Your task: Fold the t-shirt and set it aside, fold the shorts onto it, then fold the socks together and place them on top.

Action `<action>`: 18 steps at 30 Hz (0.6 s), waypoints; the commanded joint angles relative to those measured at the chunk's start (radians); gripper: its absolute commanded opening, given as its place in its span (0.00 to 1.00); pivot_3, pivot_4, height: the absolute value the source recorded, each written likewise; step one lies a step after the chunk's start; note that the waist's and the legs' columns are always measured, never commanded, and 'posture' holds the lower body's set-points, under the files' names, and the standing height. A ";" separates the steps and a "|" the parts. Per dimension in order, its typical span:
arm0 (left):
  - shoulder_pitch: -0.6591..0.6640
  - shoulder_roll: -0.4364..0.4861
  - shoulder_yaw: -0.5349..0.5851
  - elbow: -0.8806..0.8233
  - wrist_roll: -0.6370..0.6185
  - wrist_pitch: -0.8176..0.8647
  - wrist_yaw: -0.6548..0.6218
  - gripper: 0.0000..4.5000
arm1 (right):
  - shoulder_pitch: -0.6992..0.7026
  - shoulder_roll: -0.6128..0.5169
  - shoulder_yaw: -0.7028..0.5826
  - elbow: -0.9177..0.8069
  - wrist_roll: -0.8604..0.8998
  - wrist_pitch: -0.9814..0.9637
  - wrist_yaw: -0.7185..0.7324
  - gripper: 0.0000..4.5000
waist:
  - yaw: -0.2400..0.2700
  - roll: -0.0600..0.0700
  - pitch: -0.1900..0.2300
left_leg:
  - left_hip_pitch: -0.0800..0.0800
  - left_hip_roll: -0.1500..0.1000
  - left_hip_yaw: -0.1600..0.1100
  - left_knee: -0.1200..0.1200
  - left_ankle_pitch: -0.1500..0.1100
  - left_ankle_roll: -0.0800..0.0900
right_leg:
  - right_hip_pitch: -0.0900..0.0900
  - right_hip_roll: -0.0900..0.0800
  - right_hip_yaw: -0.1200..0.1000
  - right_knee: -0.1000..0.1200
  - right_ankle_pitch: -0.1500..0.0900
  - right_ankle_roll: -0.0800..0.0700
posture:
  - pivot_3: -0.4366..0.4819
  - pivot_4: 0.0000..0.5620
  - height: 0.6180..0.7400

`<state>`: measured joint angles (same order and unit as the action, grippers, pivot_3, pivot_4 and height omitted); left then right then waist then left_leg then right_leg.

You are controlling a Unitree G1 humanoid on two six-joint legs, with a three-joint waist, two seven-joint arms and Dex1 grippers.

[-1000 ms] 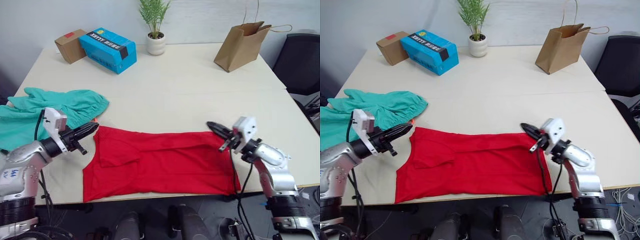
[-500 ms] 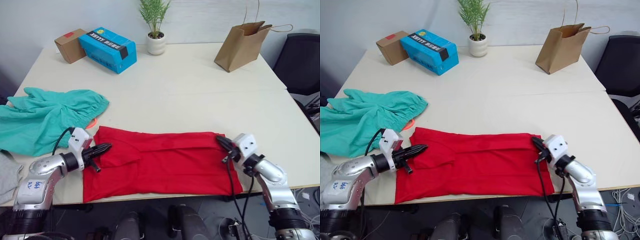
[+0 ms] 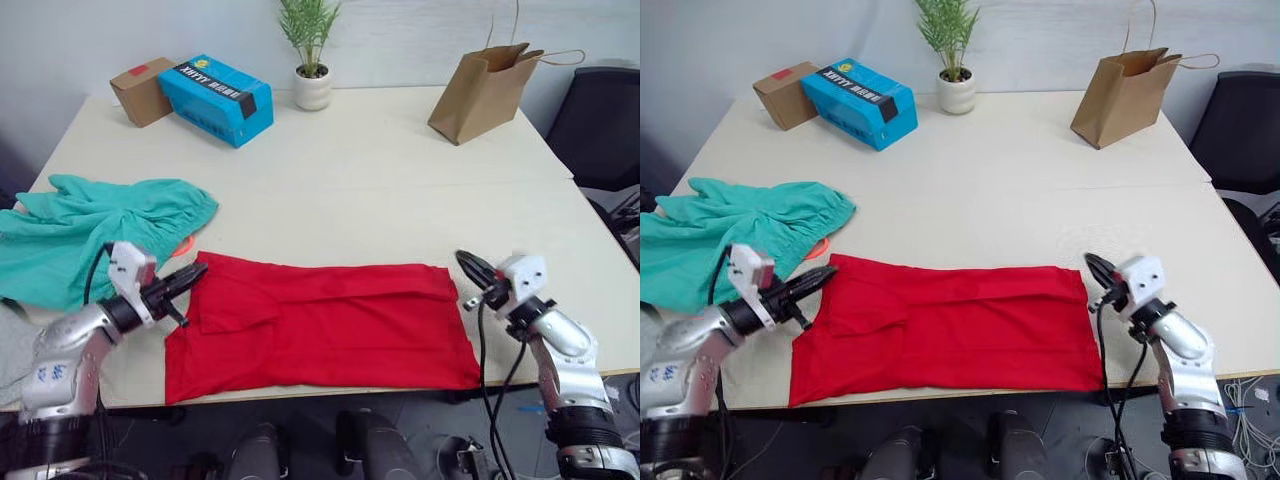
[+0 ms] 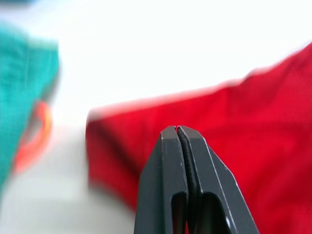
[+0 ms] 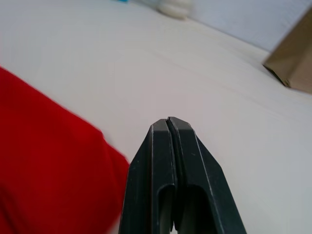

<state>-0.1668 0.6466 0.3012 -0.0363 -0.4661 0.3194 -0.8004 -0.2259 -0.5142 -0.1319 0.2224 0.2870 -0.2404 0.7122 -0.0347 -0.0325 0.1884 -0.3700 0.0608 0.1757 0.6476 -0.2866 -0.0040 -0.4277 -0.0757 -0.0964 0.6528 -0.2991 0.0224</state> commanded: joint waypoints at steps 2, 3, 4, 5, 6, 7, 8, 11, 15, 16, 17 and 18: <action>-0.062 -0.032 -0.104 -0.021 0.042 0.003 0.013 0.01 | -0.055 0.069 0.137 -0.148 -0.039 0.148 -0.017 0.00 | 0.000 0.000 0.000 | 0.000 0.000 0.000 0.000 0.000 0.000 | 0.000 0.000 0.000 0.000 0.000 0.000 | 0.48 0.27 1.00; -0.078 -0.044 -0.128 -0.008 0.058 0.003 0.022 0.01 | -0.067 0.092 0.160 -0.164 -0.049 0.182 -0.036 0.00 | 0.002 0.000 0.000 | 0.000 0.000 0.000 0.000 0.001 0.000 | 0.000 0.000 0.000 0.000 0.000 0.000 | 0.48 0.27 1.00; -0.089 -0.052 -0.144 0.001 0.069 0.003 0.029 0.01 | -0.074 0.108 0.174 -0.175 -0.057 0.208 -0.049 0.00 | 0.003 0.000 0.000 | -0.001 0.000 0.000 0.000 0.001 0.000 | -0.001 0.000 0.000 0.000 0.000 0.000 | 0.48 0.27 1.00; -0.106 -0.063 -0.172 0.021 0.096 0.005 0.044 0.01 | -0.078 0.137 0.214 -0.193 -0.082 0.231 -0.064 0.00 | 0.004 0.000 0.000 | -0.001 0.000 0.000 0.000 0.001 0.000 | -0.001 0.000 0.000 0.000 0.000 0.000 | 0.48 0.27 1.00; -0.116 -0.068 -0.190 0.035 0.115 0.005 0.054 0.01 | -0.079 0.155 0.241 -0.207 -0.101 0.248 -0.072 0.00 | 0.005 0.000 0.000 | -0.002 0.000 0.000 0.000 0.002 0.002 | -0.002 0.000 0.000 0.000 0.000 0.000 | 0.48 0.27 1.00; -0.126 -0.079 -0.211 0.054 0.139 -0.006 0.065 0.01 | -0.079 0.175 0.272 -0.211 -0.127 0.249 -0.081 0.00 | 0.005 0.000 0.000 | -0.002 0.000 0.000 0.000 0.002 0.002 | -0.001 0.000 0.000 0.000 0.000 0.000 | 0.48 0.27 1.00; -0.134 -0.091 -0.222 0.069 0.153 -0.008 0.081 0.01 | -0.079 0.191 0.292 -0.211 -0.148 0.259 -0.094 0.00 | 0.005 0.000 0.000 | -0.002 0.000 0.000 0.000 0.002 0.002 | -0.001 0.000 0.000 0.000 0.000 0.000 | 0.48 0.27 1.00; -0.141 -0.132 -0.215 0.096 0.165 -0.001 0.138 0.01 | -0.087 0.221 0.291 -0.175 -0.180 0.280 -0.146 0.00 | 0.005 0.000 0.000 | -0.002 0.000 0.000 0.000 0.002 0.002 | -0.002 0.000 -0.001 0.000 0.000 0.000 | 0.48 0.27 1.00; -0.141 -0.167 -0.181 0.157 0.199 0.035 0.254 0.01 | -0.078 0.193 0.239 -0.109 -0.180 0.246 -0.162 0.00 | 0.006 0.000 0.000 | -0.002 0.000 0.000 0.001 0.002 0.003 | -0.001 0.000 -0.001 0.000 0.000 0.000 | 0.48 0.27 1.00; -0.147 -0.184 -0.154 0.179 0.187 0.051 0.290 0.01 | -0.078 0.182 0.202 -0.080 -0.165 0.224 -0.168 0.00 | 0.006 0.000 0.000 | -0.002 0.000 0.000 0.000 0.002 0.003 | -0.002 0.000 -0.001 0.000 0.000 0.000 | 0.48 0.27 1.00; -0.151 -0.196 -0.135 0.193 0.177 0.061 0.313 0.01 | -0.079 0.175 0.175 -0.058 -0.154 0.207 -0.172 0.00 | 0.006 0.000 0.000 | -0.002 0.000 0.000 0.000 0.002 0.004 | -0.001 0.000 -0.001 0.000 0.000 0.000 | 0.48 0.27 1.00; -0.155 -0.204 -0.121 0.203 0.173 0.060 0.325 0.01 | -0.082 0.169 0.152 -0.035 -0.150 0.188 -0.177 0.00 | 0.006 0.000 0.000 | -0.001 0.000 0.000 0.001 0.002 0.004 | 0.000 0.000 -0.001 0.000 0.000 0.000 | 0.48 0.27 1.00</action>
<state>-0.3204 0.4458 0.1392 0.1343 -0.2858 0.3630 -0.5208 -0.3050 -0.3298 0.0792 0.1641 0.1133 -0.0049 0.5506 -0.0285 -0.0329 0.1882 -0.3712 0.0607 0.1754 0.6485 -0.2845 -0.0001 -0.4280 -0.0758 -0.0975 0.6526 -0.2992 0.0221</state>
